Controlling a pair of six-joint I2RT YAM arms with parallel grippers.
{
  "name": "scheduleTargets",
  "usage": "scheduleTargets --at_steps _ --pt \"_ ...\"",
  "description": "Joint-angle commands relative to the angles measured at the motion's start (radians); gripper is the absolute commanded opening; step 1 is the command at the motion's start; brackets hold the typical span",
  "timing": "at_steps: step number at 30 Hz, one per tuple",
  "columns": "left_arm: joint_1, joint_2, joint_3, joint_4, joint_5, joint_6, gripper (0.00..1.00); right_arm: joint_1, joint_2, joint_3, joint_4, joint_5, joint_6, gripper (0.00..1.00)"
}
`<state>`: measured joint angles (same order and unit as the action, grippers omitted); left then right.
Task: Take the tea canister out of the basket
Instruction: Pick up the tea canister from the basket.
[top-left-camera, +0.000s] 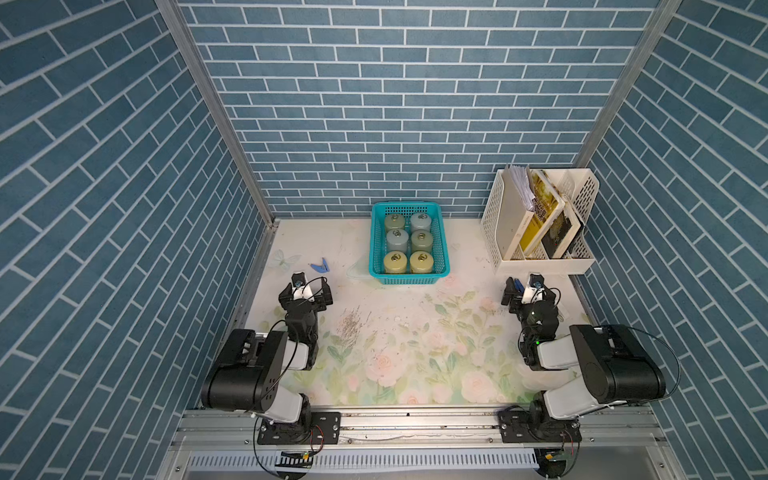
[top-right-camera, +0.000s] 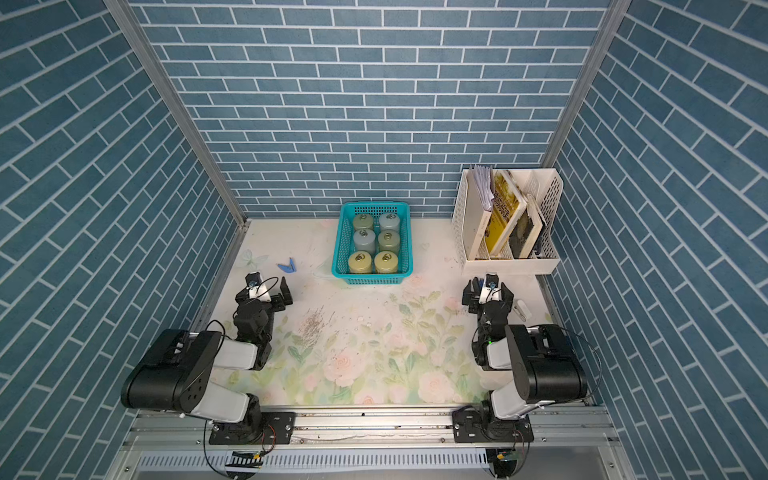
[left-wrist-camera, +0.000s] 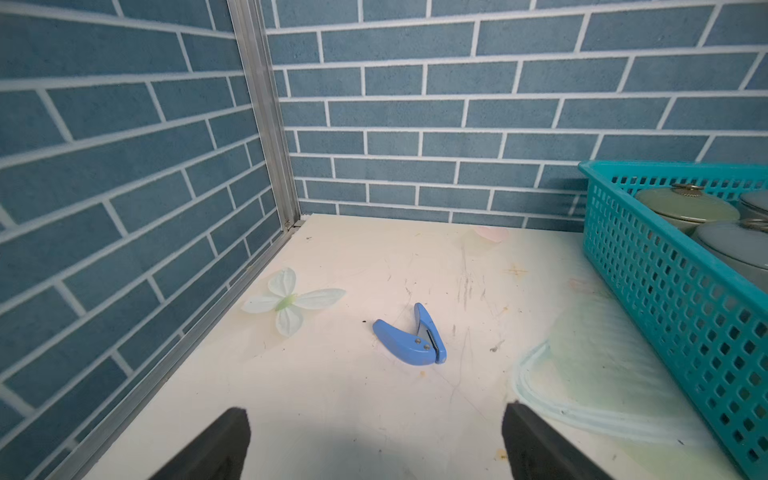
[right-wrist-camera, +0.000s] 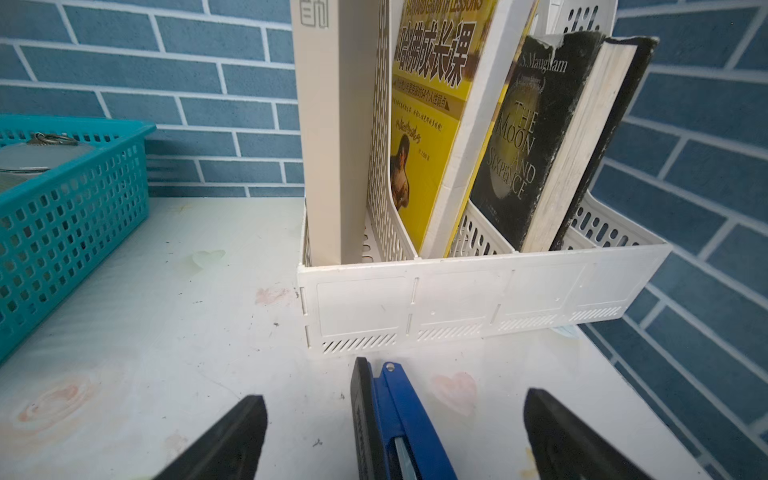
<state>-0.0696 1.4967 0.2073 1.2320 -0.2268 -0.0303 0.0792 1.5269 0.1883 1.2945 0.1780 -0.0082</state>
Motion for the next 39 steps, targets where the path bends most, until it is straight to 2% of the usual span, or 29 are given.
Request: scheduleTargets --at_steps 1,16,17,18,20,23,27,31,37,39 --pt "0.006 0.004 0.015 0.006 -0.006 -0.003 1.0 -0.004 0.002 0.019 0.009 -0.009 -0.013 1.0" --pt "0.007 0.004 0.014 0.007 -0.007 -0.003 1.0 -0.009 -0.002 0.018 0.011 -0.02 -0.013 1.0" --pt "0.006 -0.001 0.01 0.015 -0.008 -0.004 1.0 -0.007 -0.02 0.036 -0.04 -0.008 -0.014 1.0" --pt "0.003 -0.022 0.033 -0.05 -0.022 -0.006 1.0 -0.003 -0.051 0.068 -0.114 0.001 -0.017 1.0" --pt "-0.002 -0.091 0.183 -0.374 -0.049 -0.011 1.0 0.01 -0.122 0.199 -0.396 0.037 -0.021 1.0" --pt "-0.008 -0.123 0.384 -0.622 -0.049 -0.068 1.0 0.065 -0.174 0.378 -0.65 0.073 -0.071 1.0" --pt "-0.094 -0.134 0.519 -0.768 -0.037 -0.05 1.0 0.169 -0.144 0.657 -0.999 0.079 -0.03 1.0" --pt "-0.188 -0.133 0.624 -0.89 -0.04 -0.036 1.0 0.337 -0.013 0.947 -1.264 0.075 -0.023 1.0" --pt "-0.244 -0.188 0.641 -0.933 0.051 -0.092 1.0 0.49 0.272 1.37 -1.63 0.028 0.058 0.98" --pt "-0.261 -0.201 0.636 -0.943 0.06 -0.081 1.0 0.525 0.344 1.462 -1.702 0.018 0.075 0.99"
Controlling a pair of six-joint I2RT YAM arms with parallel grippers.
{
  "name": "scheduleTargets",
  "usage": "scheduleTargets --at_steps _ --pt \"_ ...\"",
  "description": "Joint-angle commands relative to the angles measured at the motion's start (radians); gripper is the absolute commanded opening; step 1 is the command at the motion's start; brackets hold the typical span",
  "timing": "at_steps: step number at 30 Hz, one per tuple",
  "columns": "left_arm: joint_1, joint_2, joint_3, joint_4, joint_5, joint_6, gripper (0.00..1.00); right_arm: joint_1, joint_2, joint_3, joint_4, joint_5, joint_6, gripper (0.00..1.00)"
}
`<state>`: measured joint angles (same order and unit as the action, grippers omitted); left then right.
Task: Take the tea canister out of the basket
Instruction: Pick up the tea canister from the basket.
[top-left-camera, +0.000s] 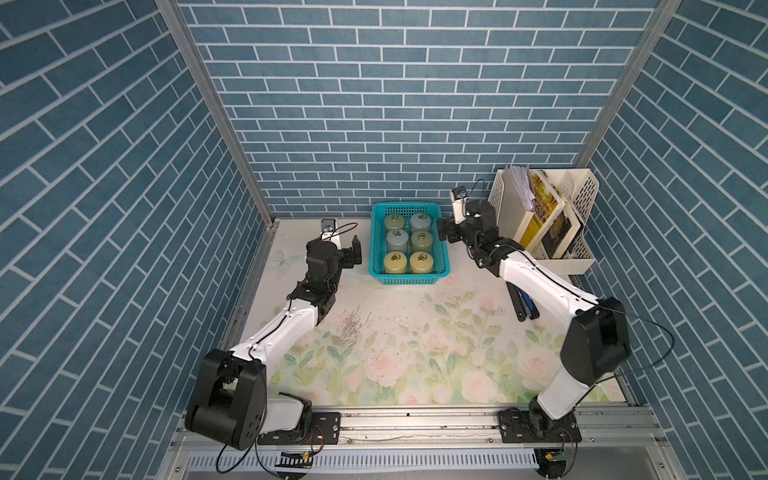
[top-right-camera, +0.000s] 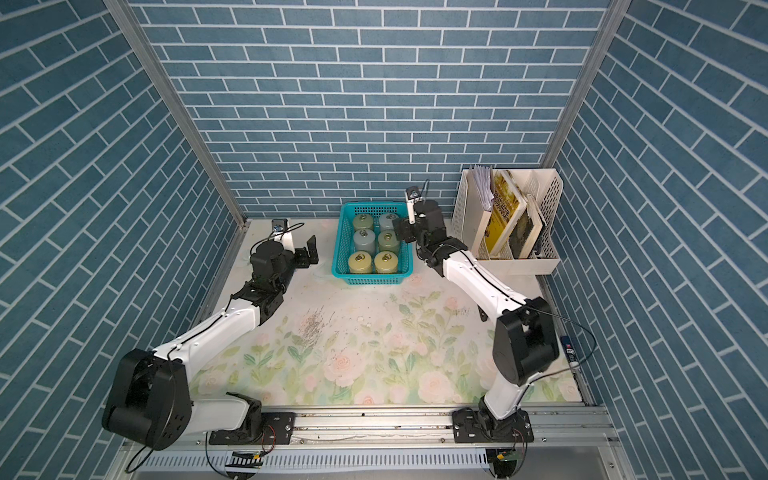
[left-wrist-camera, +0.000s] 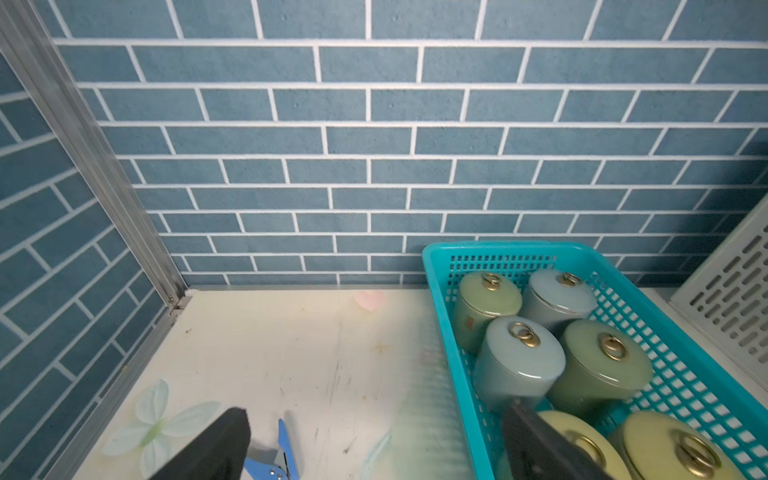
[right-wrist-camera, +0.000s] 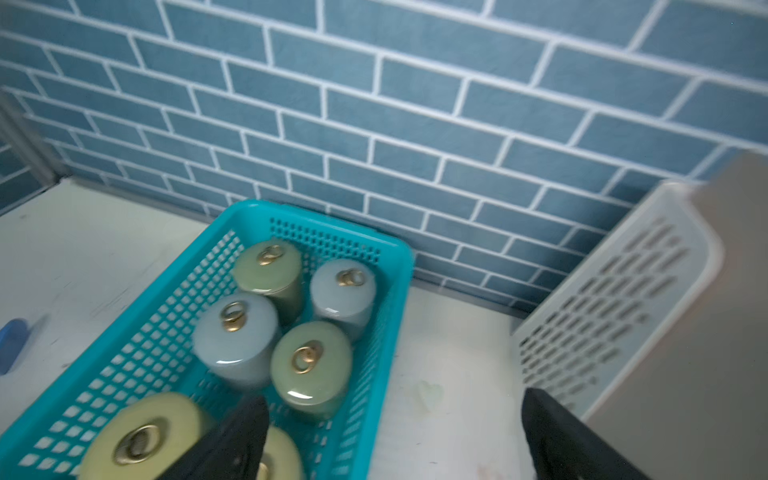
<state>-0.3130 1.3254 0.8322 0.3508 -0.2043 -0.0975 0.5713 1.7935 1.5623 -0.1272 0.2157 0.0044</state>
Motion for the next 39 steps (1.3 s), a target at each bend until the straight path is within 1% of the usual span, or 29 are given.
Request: scheduleTargets --at_steps 1,4,6,9,11,13,16,20,27,30,36,38,39 --pt "-0.029 -0.04 0.006 -0.063 0.032 -0.007 1.0 0.043 0.109 0.126 -0.306 -0.032 0.08 0.99" --pt "-0.043 -0.068 -0.018 -0.049 0.046 0.007 1.0 0.049 0.186 0.218 -0.384 -0.107 0.134 0.99" --pt "-0.043 -0.08 -0.032 -0.044 0.082 0.017 1.0 0.053 0.242 0.279 -0.443 -0.155 0.146 0.99" --pt "-0.046 -0.086 -0.049 -0.032 0.123 0.019 1.0 0.071 0.325 0.357 -0.515 -0.161 0.148 1.0" --pt "-0.05 -0.084 -0.056 -0.027 0.132 0.015 1.0 0.079 0.375 0.408 -0.564 -0.144 0.148 1.0" --pt "-0.049 -0.08 -0.056 -0.031 0.131 0.014 1.0 0.081 0.394 0.44 -0.594 -0.141 0.149 1.0" --pt "-0.049 -0.074 -0.053 -0.033 0.122 0.016 1.0 0.081 0.429 0.449 -0.609 -0.143 0.149 1.0" --pt "-0.05 -0.06 -0.046 -0.037 0.117 0.014 1.0 0.081 0.447 0.463 -0.64 -0.18 0.146 0.99" --pt "-0.05 -0.024 -0.032 -0.039 0.123 -0.002 1.0 0.082 0.455 0.417 -0.639 -0.177 0.146 0.99" --pt "-0.05 -0.025 -0.031 -0.041 0.119 -0.001 1.0 0.078 0.469 0.419 -0.643 -0.185 0.147 0.95" --pt "-0.05 -0.028 -0.023 -0.058 0.118 0.004 1.0 0.074 0.502 0.44 -0.658 -0.187 0.147 0.94" --pt "-0.051 -0.032 -0.021 -0.064 0.115 0.005 1.0 0.074 0.504 0.442 -0.659 -0.187 0.148 0.91" --pt "-0.05 -0.034 -0.021 -0.065 0.115 0.008 1.0 0.074 0.504 0.443 -0.658 -0.187 0.147 0.88"
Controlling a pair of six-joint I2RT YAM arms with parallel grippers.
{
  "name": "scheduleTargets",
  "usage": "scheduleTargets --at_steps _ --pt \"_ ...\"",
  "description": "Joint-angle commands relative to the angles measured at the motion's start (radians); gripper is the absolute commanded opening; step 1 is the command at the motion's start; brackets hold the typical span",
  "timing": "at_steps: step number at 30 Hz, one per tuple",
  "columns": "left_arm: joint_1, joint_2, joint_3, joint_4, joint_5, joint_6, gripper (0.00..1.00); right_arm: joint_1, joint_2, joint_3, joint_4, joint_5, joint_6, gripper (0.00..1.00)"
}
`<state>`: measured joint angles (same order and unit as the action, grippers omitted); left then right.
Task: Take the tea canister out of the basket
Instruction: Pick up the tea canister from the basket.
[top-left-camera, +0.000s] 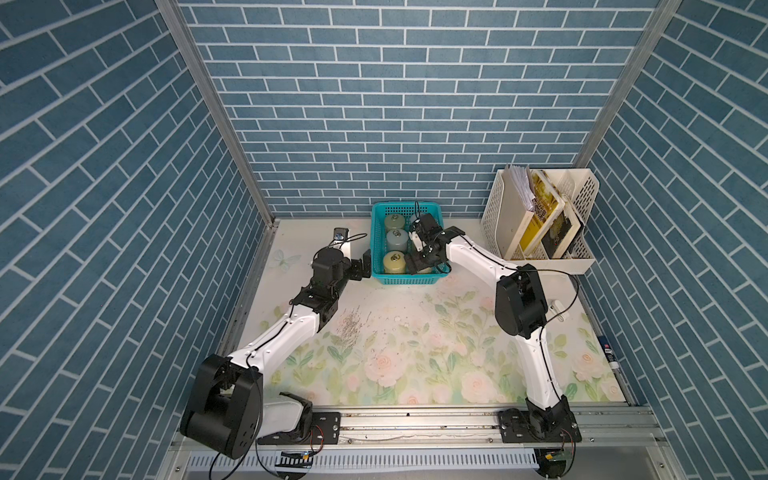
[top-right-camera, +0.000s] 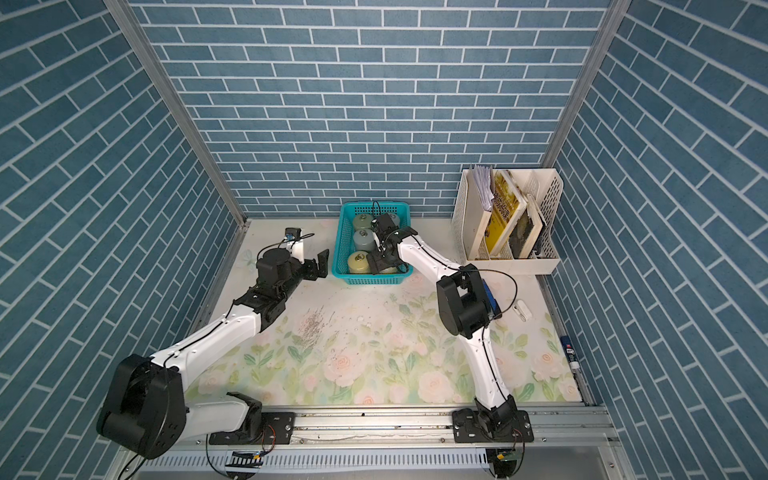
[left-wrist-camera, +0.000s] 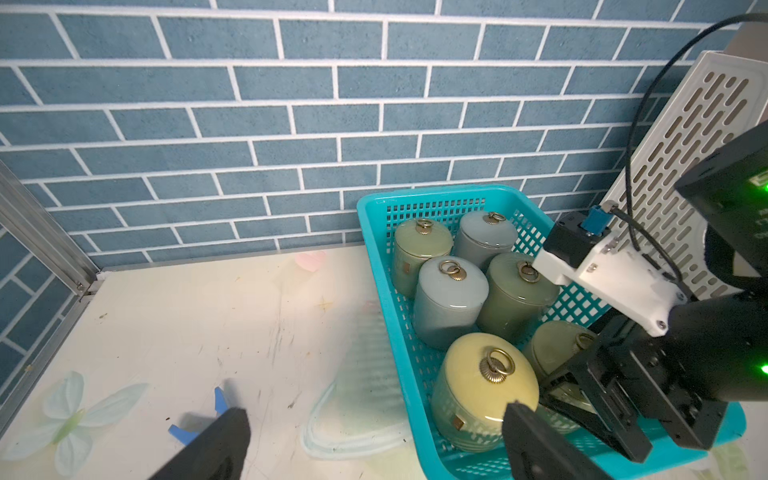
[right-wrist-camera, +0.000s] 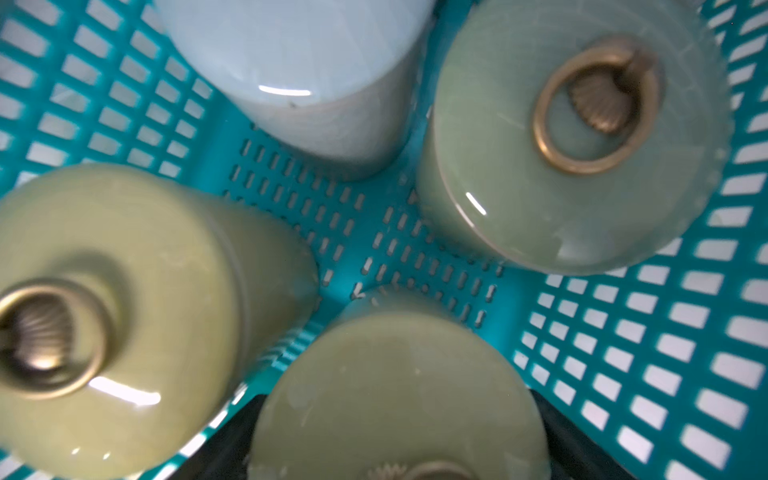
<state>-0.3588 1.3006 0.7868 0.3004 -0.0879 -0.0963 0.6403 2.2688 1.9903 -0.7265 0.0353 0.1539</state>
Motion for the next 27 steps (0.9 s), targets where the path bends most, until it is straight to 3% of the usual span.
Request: scheduleTargets --at_steps 1,4,8,13,17,27 --pt "-0.005 -0.011 0.026 -0.019 0.0 0.009 1.0 0.004 0.027 0.016 -0.059 -0.006 -0.002 0.84" --pt "-0.005 -0.01 0.045 -0.051 0.0 0.025 1.0 0.002 0.012 0.02 -0.056 -0.007 0.0 0.66" --pt "-0.005 -0.012 0.066 -0.069 0.031 0.027 1.0 0.002 -0.019 0.016 -0.043 0.003 0.001 0.32" --pt "-0.006 -0.025 0.07 -0.049 0.078 0.002 1.0 0.002 -0.041 0.026 -0.037 0.017 0.004 0.01" --pt "-0.006 -0.031 0.077 -0.048 0.101 -0.01 1.0 0.002 -0.068 0.029 -0.015 0.035 0.005 0.0" --pt "-0.035 -0.083 0.085 -0.078 0.165 0.043 1.0 0.007 -0.297 -0.02 0.056 0.035 -0.007 0.0"
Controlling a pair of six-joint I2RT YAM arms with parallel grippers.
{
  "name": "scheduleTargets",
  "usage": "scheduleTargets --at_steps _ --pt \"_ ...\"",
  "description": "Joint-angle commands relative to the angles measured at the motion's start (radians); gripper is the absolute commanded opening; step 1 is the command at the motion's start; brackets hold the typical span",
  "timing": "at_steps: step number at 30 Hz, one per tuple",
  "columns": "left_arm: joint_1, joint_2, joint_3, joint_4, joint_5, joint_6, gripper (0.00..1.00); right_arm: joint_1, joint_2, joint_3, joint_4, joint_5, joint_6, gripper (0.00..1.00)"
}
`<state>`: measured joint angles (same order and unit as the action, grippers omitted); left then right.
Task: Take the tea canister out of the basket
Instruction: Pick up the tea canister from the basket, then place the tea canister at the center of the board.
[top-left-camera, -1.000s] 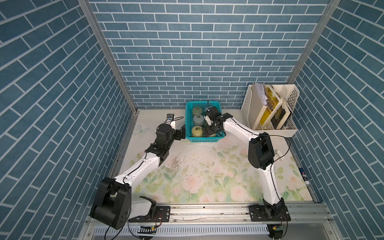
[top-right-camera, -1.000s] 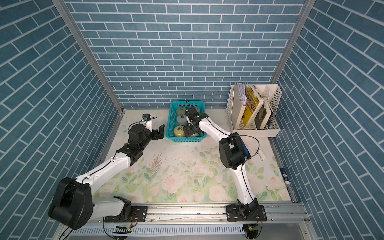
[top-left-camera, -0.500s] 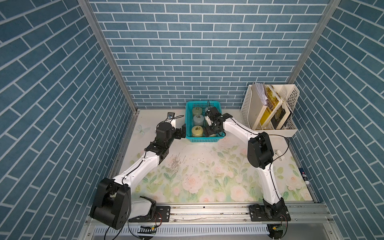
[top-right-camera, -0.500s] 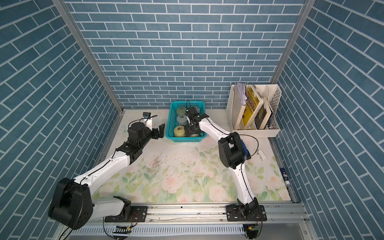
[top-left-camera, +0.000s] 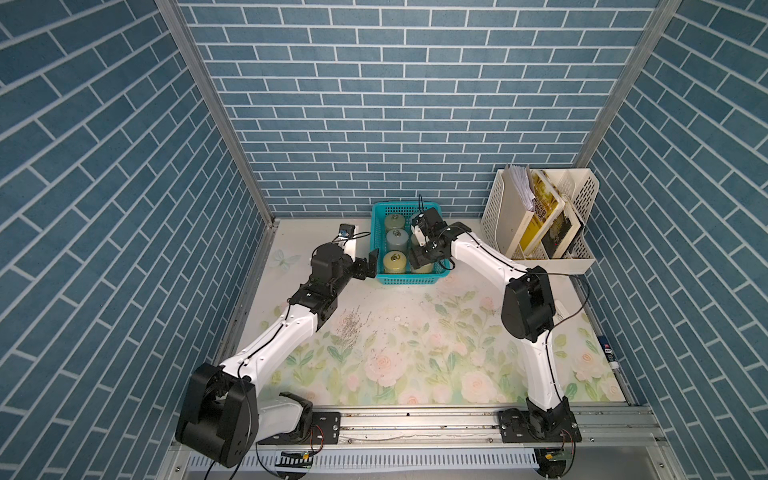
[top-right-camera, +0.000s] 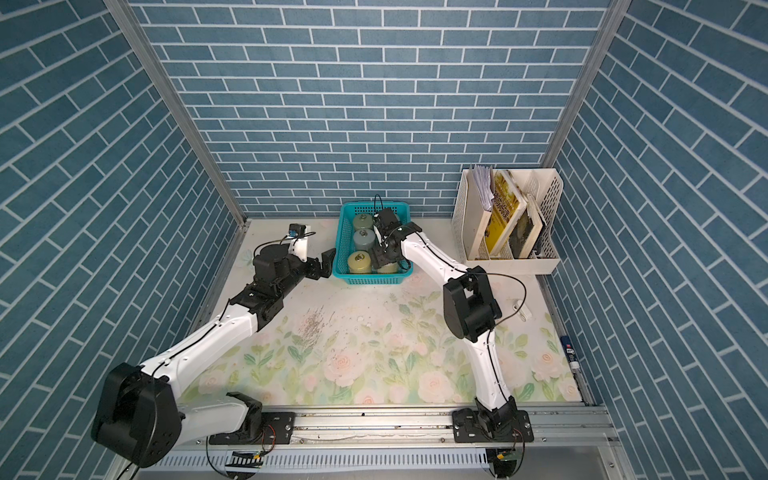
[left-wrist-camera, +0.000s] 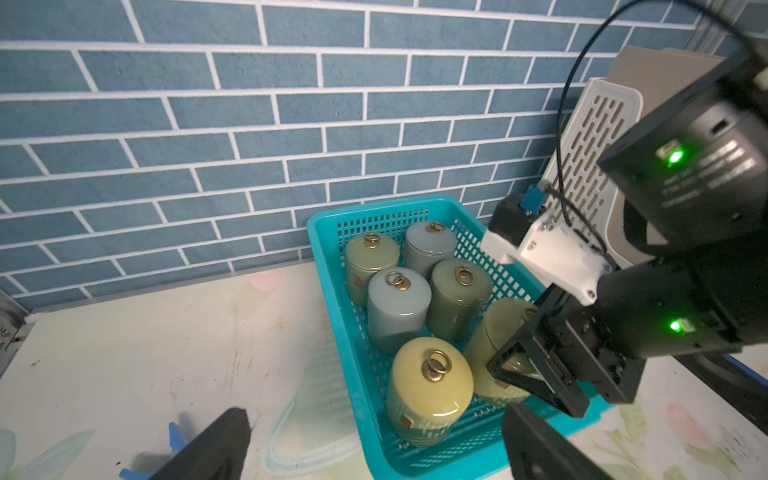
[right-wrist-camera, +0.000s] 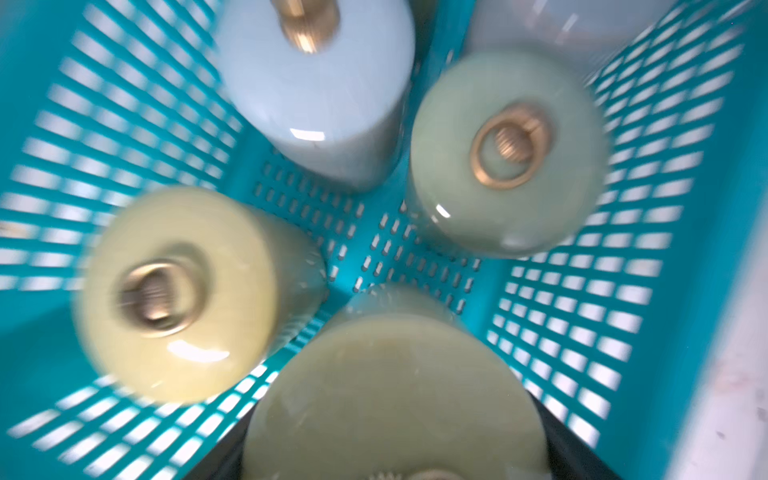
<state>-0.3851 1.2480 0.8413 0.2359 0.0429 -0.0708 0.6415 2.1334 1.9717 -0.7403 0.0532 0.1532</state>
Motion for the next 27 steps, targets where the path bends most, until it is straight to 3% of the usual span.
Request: scheduleTargets --at_steps 1,8,16,19,27 --pt "-0.013 -0.036 0.034 -0.013 0.045 0.017 1.0 0.005 -0.19 -0.022 0.079 0.019 -0.006 0.0" --pt "-0.078 -0.046 0.041 -0.017 0.116 0.015 1.0 0.007 -0.432 -0.252 0.117 0.055 -0.004 0.0" --pt "-0.263 0.008 0.027 0.057 0.12 0.001 1.0 0.003 -0.721 -0.64 0.116 0.179 0.073 0.0" --pt "-0.294 0.061 0.009 0.127 0.155 -0.024 1.0 -0.026 -0.801 -0.79 0.16 0.167 0.126 0.0" --pt "-0.375 0.2 0.067 0.161 0.176 -0.024 1.0 -0.131 -0.844 -0.98 0.242 0.132 0.17 0.0"
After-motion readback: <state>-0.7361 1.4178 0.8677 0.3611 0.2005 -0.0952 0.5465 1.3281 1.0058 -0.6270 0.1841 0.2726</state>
